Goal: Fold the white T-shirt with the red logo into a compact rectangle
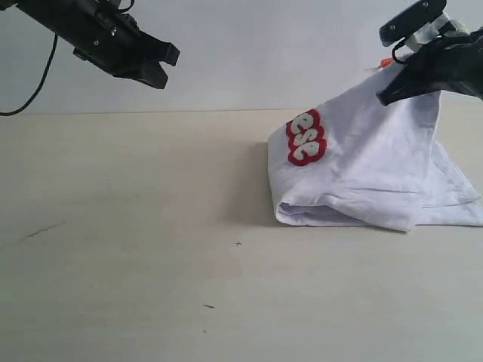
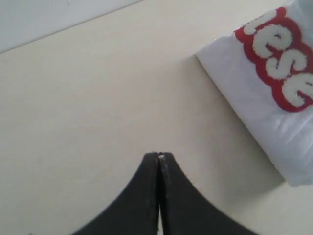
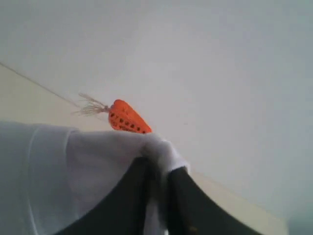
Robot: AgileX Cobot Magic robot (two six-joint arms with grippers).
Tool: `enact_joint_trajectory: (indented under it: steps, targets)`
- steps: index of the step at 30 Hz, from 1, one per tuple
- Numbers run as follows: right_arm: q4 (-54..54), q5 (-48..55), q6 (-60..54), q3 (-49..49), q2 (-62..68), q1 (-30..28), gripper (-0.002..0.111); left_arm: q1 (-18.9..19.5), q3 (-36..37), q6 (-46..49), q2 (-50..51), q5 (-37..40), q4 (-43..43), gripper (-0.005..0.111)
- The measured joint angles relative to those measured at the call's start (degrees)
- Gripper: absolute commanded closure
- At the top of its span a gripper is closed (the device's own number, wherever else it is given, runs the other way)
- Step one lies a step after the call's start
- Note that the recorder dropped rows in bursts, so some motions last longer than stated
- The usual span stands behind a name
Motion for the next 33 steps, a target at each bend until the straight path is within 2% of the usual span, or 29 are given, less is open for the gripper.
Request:
enact_joint_trajectory:
  steps: [1, 2, 3, 5, 6, 7, 8, 9, 10, 12, 19, 25, 33]
  targets:
    - [5.4, -3.9, -7.1, 0.0, 0.5, 0.0, 0.062, 0.0, 0.0, 0.1, 0.0, -0.4, 0.0, 0.107]
    - [7.6, -5.0, -9.5, 0.0, 0.7, 0.0, 0.058, 0.0, 0.0, 0.1, 0.0, -0.4, 0.0, 0.107]
    - [10.9, -6.2, -12.0, 0.0, 1.0, 0.0, 0.059, 0.0, 0.0, 0.1, 0.0, -0.5, 0.0, 0.107]
    - [15.6, -6.4, -13.2, 0.0, 1.1, 0.0, 0.069, 0.0, 0.0, 0.4, 0.0, -0.4, 0.0, 0.107]
    - [18.7, -6.5, -13.7, 0.0, 1.1, 0.0, 0.084, 0.0, 0.0, 0.4, 0.0, -0.3, 0.0, 0.107]
    - [27.0, -6.4, -16.6, 0.0, 1.1, 0.0, 0.098, 0.0, 0.0, 0.5, 0.0, 0.1, 0.0, 0.107]
    - [37.5, -5.0, -25.0, 0.0, 1.2, 0.0, 0.103, 0.0, 0.0, 0.6, -0.1, 0.2, 0.0, 0.107]
    - [43.9, -3.8, -30.9, 0.0, 1.3, 0.0, 0.108, 0.0, 0.0, 0.7, -0.1, 0.2, 0.0, 0.107]
    - [52.5, -2.6, -39.9, 0.0, 2.0, -0.1, 0.108, 0.0, 0.0, 0.9, -0.6, 0.4, 0.0, 0.107]
    - [56.7, -2.2, -45.4, 0.3, 3.6, 0.7, 0.108, 0.0, 0.7, 0.9, -2.5, 0.4, 0.0, 0.107]
    - [58.2, -1.2, -47.1, 1.6, 7.5, 6.6, 0.108, 0.6, 9.3, 1.2, -12.7, -4.3, 0.1, 0.107]
    - [58.6, 2.6, -42.6, 3.0, 4.4, 7.1, 0.108, 0.9, 15.4, 2.4, -16.3, -8.4, 0.4, 0.107]
    - [58.7, 8.0, -36.6, 4.4, -8.7, 7.1, 0.108, 0.9, 30.5, 3.4, -29.7, -27.1, -1.3, 0.107]
